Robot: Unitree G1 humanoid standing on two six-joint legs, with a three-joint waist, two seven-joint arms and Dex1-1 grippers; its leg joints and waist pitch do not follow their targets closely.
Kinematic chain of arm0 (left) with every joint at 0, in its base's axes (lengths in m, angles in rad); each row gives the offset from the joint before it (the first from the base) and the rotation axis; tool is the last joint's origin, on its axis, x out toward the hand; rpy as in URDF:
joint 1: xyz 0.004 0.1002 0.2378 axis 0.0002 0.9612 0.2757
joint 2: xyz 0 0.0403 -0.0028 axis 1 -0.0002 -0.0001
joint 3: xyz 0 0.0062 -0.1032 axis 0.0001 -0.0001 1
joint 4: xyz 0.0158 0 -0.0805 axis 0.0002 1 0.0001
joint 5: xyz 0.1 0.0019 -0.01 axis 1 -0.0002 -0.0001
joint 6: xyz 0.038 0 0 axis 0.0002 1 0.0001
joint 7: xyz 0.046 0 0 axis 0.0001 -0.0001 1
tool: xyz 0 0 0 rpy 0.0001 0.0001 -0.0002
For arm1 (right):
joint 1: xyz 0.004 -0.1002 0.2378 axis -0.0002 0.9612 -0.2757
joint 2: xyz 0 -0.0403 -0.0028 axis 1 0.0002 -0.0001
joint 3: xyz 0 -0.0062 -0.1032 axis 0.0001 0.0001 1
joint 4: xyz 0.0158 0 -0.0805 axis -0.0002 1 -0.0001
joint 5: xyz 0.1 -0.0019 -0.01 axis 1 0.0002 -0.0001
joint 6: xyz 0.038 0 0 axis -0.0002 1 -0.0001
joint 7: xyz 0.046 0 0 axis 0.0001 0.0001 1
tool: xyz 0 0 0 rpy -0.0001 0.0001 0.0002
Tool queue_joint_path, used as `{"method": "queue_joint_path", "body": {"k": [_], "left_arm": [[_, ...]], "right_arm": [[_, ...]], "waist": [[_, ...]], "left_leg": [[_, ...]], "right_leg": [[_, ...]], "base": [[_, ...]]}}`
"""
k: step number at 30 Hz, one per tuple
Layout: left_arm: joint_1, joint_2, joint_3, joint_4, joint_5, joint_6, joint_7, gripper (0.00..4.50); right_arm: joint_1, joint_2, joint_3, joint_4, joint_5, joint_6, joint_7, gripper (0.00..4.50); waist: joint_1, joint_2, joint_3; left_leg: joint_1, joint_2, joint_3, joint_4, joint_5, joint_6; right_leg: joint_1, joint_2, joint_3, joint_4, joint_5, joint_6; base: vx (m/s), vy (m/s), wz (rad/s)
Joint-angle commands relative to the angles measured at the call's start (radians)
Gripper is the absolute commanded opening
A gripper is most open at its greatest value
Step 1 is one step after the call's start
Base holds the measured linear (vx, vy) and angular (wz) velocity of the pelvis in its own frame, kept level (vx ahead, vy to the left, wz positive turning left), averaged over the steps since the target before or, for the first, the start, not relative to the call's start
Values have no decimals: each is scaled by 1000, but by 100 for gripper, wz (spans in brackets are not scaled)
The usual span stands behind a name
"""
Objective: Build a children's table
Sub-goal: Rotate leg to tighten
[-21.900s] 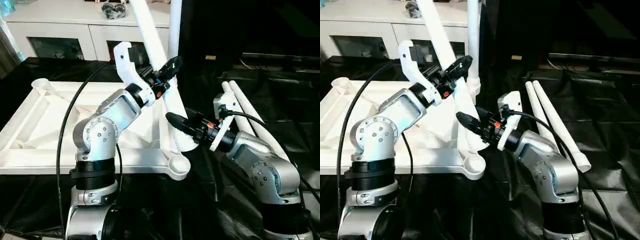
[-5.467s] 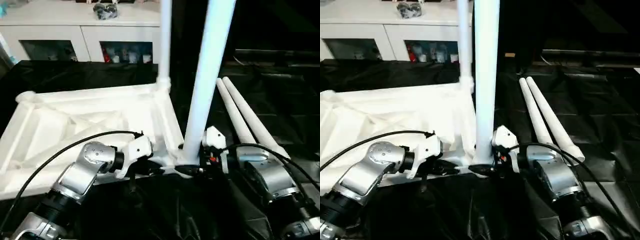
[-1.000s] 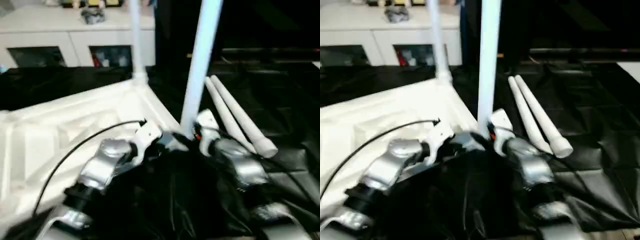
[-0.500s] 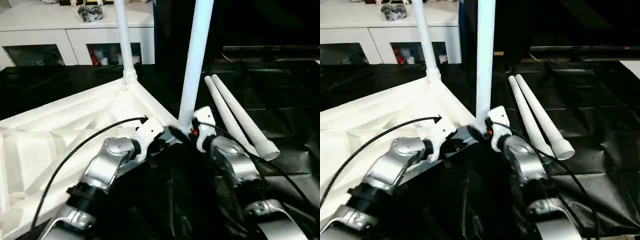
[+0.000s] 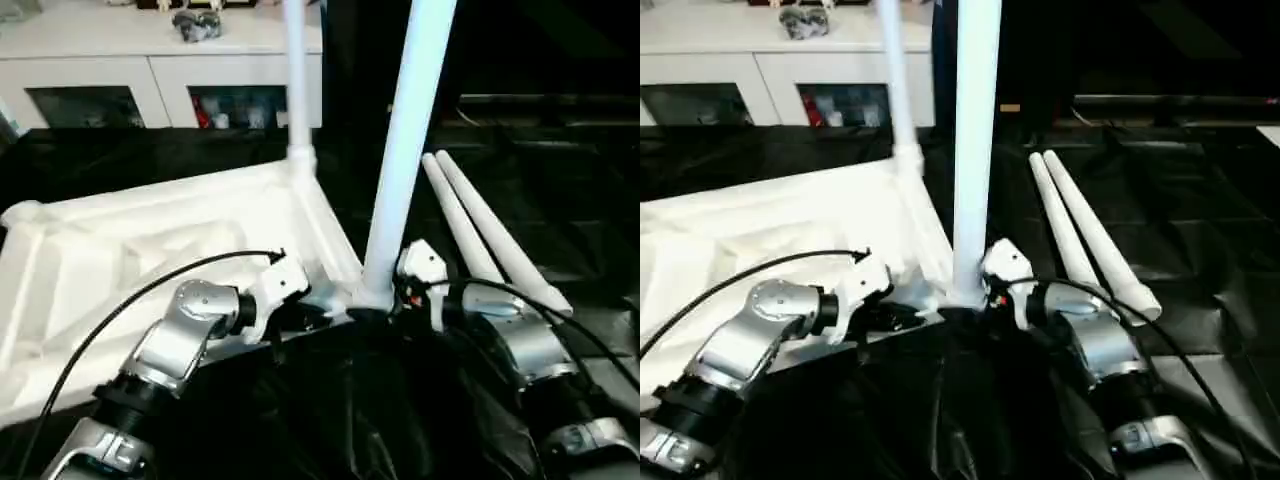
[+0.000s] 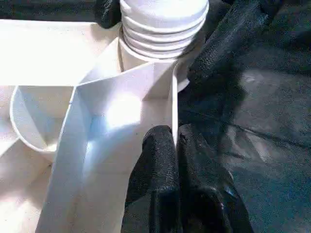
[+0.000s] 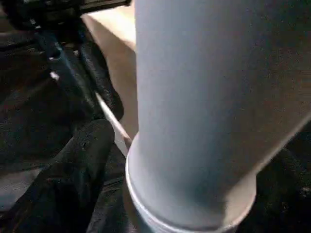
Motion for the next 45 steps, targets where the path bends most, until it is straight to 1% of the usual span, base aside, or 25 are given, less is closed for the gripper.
{"method": "queue_joint_path", "body": {"k": [1,3,6,7,9,10,14,16,18,20,21,22,23,25,26,27,28,30,31,33,35,38,42,44,45], "left_arm": [[-24,-7,-2,-62,-40,-34,-12,0],[-22,-3,-1,-65,-43,-33,-19,0],[-18,6,0,-64,-44,-38,-34,0],[-18,7,0,-64,-44,-39,-35,0],[-17,9,4,-58,-36,-43,-27,0],[-18,8,5,-55,-33,-44,-19,0],[-35,-23,19,-19,4,-21,93,0],[-43,-36,26,-8,16,-6,132,0],[-55,-61,32,9,39,18,194,0],[-70,-96,43,31,59,46,268,0],[-70,-96,43,31,59,46,268,0],[-81,-118,48,42,69,58,312,0],[-95,-150,52,56,75,69,366,0],[-104,-176,56,62,78,74,405,0],[-109,-199,56,63,76,74,425,0],[-109,-209,53,61,75,70,428,0],[-109,-213,47,58,74,63,422,0],[-105,-218,33,51,72,55,408,0],[-102,-216,30,48,71,52,401,0],[-87,-202,21,33,65,46,370,0],[-79,-189,17,27,61,39,351,0],[-72,-167,16,20,54,30,322,0],[-53,-104,12,-3,27,-1,215,0],[-52,-104,12,-3,27,-1,215,0],[-45,-77,12,-16,10,-13,161,0]], "right_arm": [[28,13,68,-43,25,22,72,361],[31,10,70,-52,29,28,80,350],[37,10,72,-60,24,27,80,317],[37,11,72,-60,23,27,79,317],[37,26,67,-46,7,18,43,287],[36,30,65,-43,3,17,32,282],[7,93,34,36,-49,21,-156,272],[-9,123,18,73,-69,23,-243,272],[-44,176,-15,140,-88,39,-401,272],[-79,238,-68,210,-83,66,-574,272],[-79,238,-68,210,-83,66,-574,271],[-93,273,-100,241,-68,79,-655,270],[-107,311,-120,268,-60,76,-713,270],[-116,337,-126,287,-64,62,-745,270],[-122,354,-125,295,-66,40,-753,270],[-126,361,-129,299,-57,26,-746,305],[-126,364,-130,295,-50,19,-732,326],[-128,368,-135,290,-34,12,-705,326],[-128,366,-135,287,-30,13,-697,346],[-121,351,-134,268,-21,10,-653,365],[-116,336,-129,258,-23,7,-627,381],[-104,306,-115,235,-20,5,-574,381],[-56,208,-55,133,-5,5,-358,381],[-56,207,-54,132,-5,5,-358,381],[-28,159,-25,77,4,12,-245,381]], "waist": [[1,1,-68],[1,-2,-69],[1,-1,-69],[1,-2,-69],[1,-7,-69],[1,-5,-68],[-5,-6,-66],[-15,-7,-64],[-21,-5,-62],[-31,-4,-64],[-32,-3,-63],[-34,-3,-65],[-33,-2,-65],[-31,-3,-68],[-28,-3,-69],[-27,-3,-70],[-24,-2,-72],[-25,-3,-72],[-24,-1,-74],[-24,0,-73],[-23,0,-71],[-23,0,-71],[-20,-2,-71],[-20,-2,-70],[-18,-6,-69]], "left_leg": [[11,30,-7,-69,-276,42],[10,29,-6,-69,-270,41],[9,29,-6,-69,-267,41],[9,29,-7,-69,-266,40],[9,29,-6,-69,-264,40],[9,29,-7,-69,-262,39],[8,26,-6,-70,-265,23],[11,24,-10,-72,-295,6],[14,24,-10,-71,-312,-1],[12,21,-12,-71,-315,-8],[14,21,-13,-72,-320,-7],[12,22,-12,-72,-317,-6],[14,23,-11,-72,-315,-7],[14,23,-10,-71,-303,-8],[11,24,-8,-71,-289,-1],[8,23,-9,-70,-282,1],[9,23,-7,-68,-268,9],[6,22,-6,-68,-255,19],[6,22,-6,-67,-249,22],[5,23,-6,-68,-246,27],[6,23,-6,-68,-256,27],[5,24,-7,-69,-264,26],[4,27,-7,-69,-257,38],[4,26,-6,-69,-260,41],[6,25,-6,-69,-261,40]], "right_leg": [[47,-64,37,-83,-288,-222],[48,-64,37,-82,-285,-219],[48,-65,36,-84,-296,-217],[48,-65,37,-84,-302,-213],[47,-65,37,-84,-305,-211],[47,-66,37,-84,-311,-210],[43,-66,36,-87,-346,-197],[42,-67,33,-91,-410,-177],[38,-68,35,-95,-436,-171],[37,-66,34,-96,-448,-163],[36,-67,33,-98,-452,-161],[37,-65,34,-97,-434,-162],[35,-65,35,-96,-422,-165],[36,-65,36,-94,-387,-175],[38,-65,37,-90,-337,-186],[41,-65,37,-88,-321,-188],[42,-65,38,-85,-286,-194],[46,-64,38,-82,-259,-201],[46,-65,38,-81,-249,-203],[49,-64,37,-80,-238,-210],[47,-64,36,-82,-254,-211],[49,-66,37,-83,-272,-207],[51,-65,37,-80,-246,-213],[50,-65,37,-81,-254,-214],[51,-63,36,-84,-272,-210]], "base": [[0,0,0],[0,0,0],[0,0,0],[0,0,0],[0,0,0],[0,0,0],[0,0,0],[0,0,0],[0,0,0],[0,0,0],[0,0,0],[0,0,0],[0,0,0],[0,0,0],[0,0,0],[0,0,0],[0,0,0],[0,0,0],[0,0,0],[0,0,0],[0,0,0],[0,0,0],[0,0,0],[0,0,0],[0,0,0]]}}
